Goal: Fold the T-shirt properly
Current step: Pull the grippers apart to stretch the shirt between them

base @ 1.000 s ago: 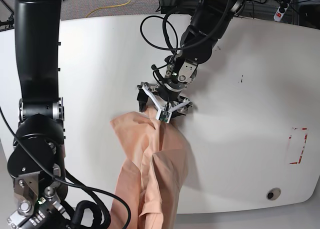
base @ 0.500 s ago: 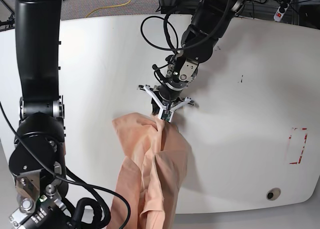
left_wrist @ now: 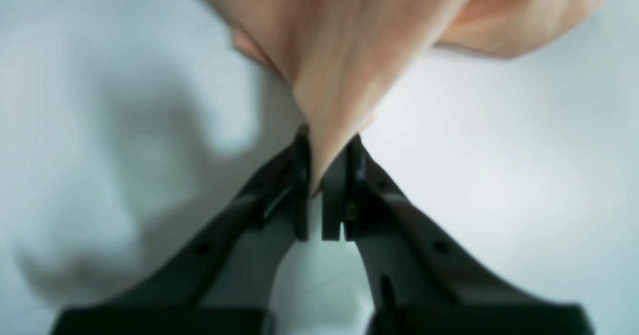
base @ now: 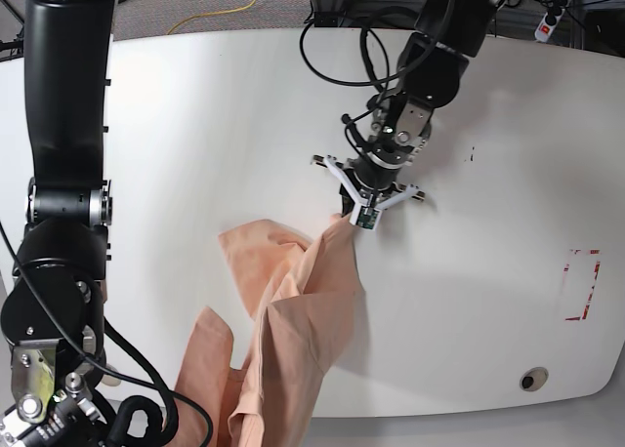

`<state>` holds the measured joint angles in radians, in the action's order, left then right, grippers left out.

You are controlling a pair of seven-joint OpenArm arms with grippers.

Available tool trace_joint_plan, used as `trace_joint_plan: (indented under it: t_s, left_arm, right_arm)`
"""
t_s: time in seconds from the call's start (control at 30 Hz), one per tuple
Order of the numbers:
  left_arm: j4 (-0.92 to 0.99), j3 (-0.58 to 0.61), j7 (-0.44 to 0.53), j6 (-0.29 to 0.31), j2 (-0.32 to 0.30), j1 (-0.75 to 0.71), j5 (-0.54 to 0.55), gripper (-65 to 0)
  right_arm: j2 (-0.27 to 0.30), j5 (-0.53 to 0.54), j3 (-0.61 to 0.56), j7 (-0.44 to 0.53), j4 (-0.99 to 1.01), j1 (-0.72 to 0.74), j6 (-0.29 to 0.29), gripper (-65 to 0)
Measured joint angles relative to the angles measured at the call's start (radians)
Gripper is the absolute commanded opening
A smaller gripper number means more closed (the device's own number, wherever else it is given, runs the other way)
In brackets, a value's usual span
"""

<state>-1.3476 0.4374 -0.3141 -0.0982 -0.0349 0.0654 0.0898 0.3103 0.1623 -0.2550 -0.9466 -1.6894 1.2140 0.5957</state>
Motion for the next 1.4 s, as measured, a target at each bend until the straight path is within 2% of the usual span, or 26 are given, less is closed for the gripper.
trace_joint_plan:
  t_s: [0.2,0.27,0.5,0.6,0.7,0.87,0.97,1.07,1.17,1.4]
  left_arm:
    - [-0.167,-0.013,-0.004,0.001,-0.164,-0.041,0.003,-65.0]
    - [-0.222,-0.053,-0.002,0.002,-0.217,-0.068,0.001,-65.0]
    - [-0.363,-0.243,-0.006,0.001,-0.321,-0.095,0.001,-65.0]
    - [-0.413,-0.306,-0.009,0.005,-0.34,-0.096,0.0,-65.0]
    - [-0.46,-0.375,-0.012,0.01,-0.346,-0.098,0.002,-65.0]
    - [-0.537,-0.496,-0.02,0.02,-0.351,-0.077,0.001,-65.0]
    - [-0.587,-0.573,-0.153,0.097,-0.348,-0.017,0.003,-65.0]
    - [-0.621,-0.613,-0.224,0.148,-0.35,0.087,0.003,-65.0]
    - [-0.631,-0.662,-0.309,0.214,-0.349,0.187,0.011,-65.0]
    - [-0.631,-0.676,-0.466,0.29,-0.348,0.387,0.016,-65.0]
  right_arm:
    - [0.003,-0.098,0.058,-0.004,0.122,-0.021,0.001,-65.0]
    - [0.003,-0.12,0.073,-0.005,0.18,-0.021,-0.005,-65.0]
    - [0.0,-0.16,0.096,-0.007,0.324,-0.019,-0.011,-65.0]
    - [-0.001,-0.17,0.096,-0.004,0.364,-0.019,-0.023,-65.0]
    - [0.0,-0.186,0.096,0.023,0.414,-0.016,-0.082,-65.0]
    - [-0.003,-0.183,0.13,0.026,0.532,0.026,-0.099,-65.0]
    - [-0.003,-0.181,0.172,0.034,0.626,0.053,-0.114,-65.0]
    - [0.003,-0.187,0.199,0.039,0.732,0.056,-0.137,-65.0]
    - [-0.002,-0.18,0.265,0.023,0.829,0.04,-0.136,-65.0]
    - [-0.003,-0.168,0.392,-0.02,0.954,0.038,-0.125,-65.0]
